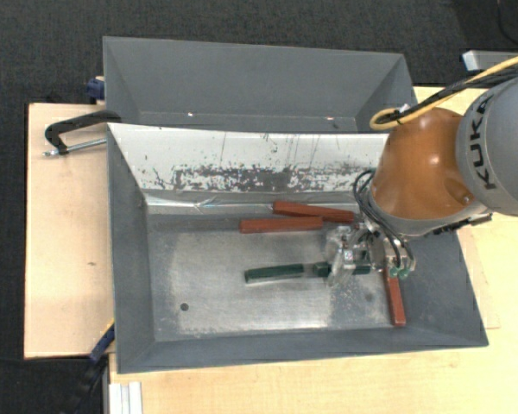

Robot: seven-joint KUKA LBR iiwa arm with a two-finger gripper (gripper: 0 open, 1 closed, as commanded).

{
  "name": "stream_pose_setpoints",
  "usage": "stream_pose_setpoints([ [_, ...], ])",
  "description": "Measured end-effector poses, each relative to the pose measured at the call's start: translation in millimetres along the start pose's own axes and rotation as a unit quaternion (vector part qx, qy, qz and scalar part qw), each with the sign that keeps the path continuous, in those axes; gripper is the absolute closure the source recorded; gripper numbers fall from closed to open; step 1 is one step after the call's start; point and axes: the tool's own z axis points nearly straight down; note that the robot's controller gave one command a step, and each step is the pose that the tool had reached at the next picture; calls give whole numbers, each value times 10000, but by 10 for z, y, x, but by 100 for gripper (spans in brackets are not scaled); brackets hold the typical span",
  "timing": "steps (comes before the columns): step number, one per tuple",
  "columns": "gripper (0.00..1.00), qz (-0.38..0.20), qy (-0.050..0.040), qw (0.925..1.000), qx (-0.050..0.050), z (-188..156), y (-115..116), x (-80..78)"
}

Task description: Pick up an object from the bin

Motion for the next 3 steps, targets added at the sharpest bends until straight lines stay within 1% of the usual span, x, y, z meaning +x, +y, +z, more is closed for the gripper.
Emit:
stream_pose_setpoints([
  [2, 100, 0, 3, 10000, 0, -97, 4, -4],
  [3, 100, 0, 38, 10000, -2, -156, 6, 6],
])
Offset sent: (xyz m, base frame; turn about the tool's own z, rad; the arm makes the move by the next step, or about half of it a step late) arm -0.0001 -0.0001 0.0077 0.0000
